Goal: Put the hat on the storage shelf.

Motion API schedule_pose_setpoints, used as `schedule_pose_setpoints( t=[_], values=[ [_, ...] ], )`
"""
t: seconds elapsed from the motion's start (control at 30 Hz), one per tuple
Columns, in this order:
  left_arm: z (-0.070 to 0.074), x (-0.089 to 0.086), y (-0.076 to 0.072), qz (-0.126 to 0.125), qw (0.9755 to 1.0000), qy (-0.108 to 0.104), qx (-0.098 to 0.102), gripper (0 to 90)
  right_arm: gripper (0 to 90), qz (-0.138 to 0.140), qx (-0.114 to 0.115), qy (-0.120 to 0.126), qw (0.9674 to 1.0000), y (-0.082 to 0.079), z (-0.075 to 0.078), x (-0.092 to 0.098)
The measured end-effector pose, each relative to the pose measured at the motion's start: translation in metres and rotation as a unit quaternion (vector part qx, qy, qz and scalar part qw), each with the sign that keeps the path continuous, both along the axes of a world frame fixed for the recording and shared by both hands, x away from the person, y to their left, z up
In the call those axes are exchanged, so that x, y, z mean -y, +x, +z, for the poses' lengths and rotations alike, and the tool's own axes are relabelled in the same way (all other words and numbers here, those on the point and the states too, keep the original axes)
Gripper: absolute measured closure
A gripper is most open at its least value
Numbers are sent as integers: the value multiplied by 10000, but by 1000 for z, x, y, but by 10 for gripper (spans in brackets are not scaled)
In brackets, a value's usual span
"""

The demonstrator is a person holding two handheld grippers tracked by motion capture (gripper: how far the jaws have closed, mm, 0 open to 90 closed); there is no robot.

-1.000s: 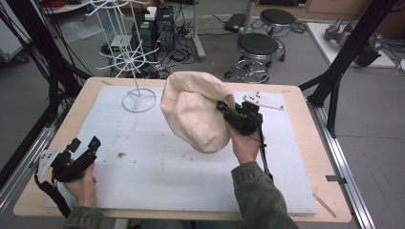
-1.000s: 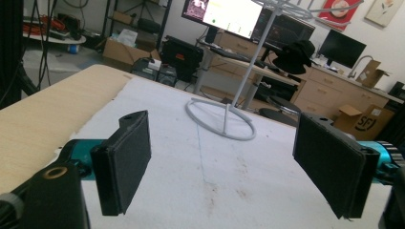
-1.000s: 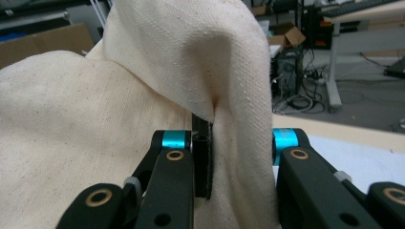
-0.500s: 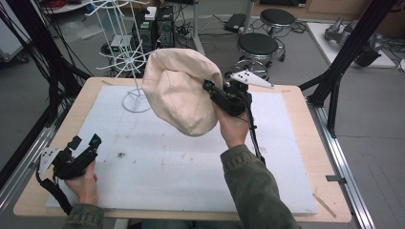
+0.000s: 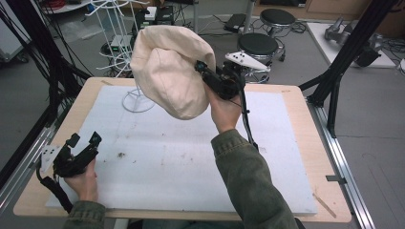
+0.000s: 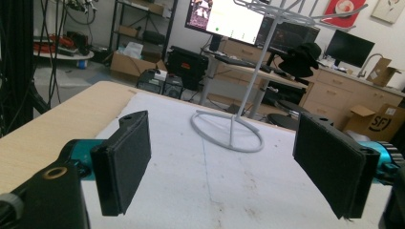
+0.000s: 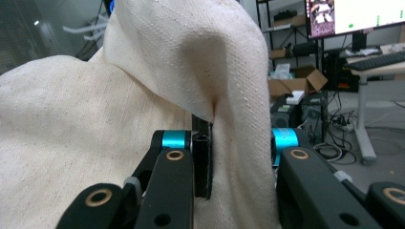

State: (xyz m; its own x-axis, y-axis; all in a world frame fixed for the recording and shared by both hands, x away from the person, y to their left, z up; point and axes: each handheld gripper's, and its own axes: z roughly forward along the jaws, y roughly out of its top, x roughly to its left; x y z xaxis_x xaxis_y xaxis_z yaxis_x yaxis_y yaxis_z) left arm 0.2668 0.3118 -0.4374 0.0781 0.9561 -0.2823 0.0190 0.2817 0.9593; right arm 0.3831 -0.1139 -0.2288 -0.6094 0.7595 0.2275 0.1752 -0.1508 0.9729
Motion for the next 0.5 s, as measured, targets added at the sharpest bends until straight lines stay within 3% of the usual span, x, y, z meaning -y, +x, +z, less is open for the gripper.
schedule_pose_setpoints(
  t=[0.23,0.33,0.5],
  values=[
    [4,3,1,80,9997,227,53,210,767,40,85,103,9999,10,18,-4],
    [9,10,4,65,9979,638,-16,210,767,11,122,132,9998,15,26,-6],
    [11,14,6,41,9972,744,9,214,766,50,233,179,9996,21,40,-9]
  ],
)
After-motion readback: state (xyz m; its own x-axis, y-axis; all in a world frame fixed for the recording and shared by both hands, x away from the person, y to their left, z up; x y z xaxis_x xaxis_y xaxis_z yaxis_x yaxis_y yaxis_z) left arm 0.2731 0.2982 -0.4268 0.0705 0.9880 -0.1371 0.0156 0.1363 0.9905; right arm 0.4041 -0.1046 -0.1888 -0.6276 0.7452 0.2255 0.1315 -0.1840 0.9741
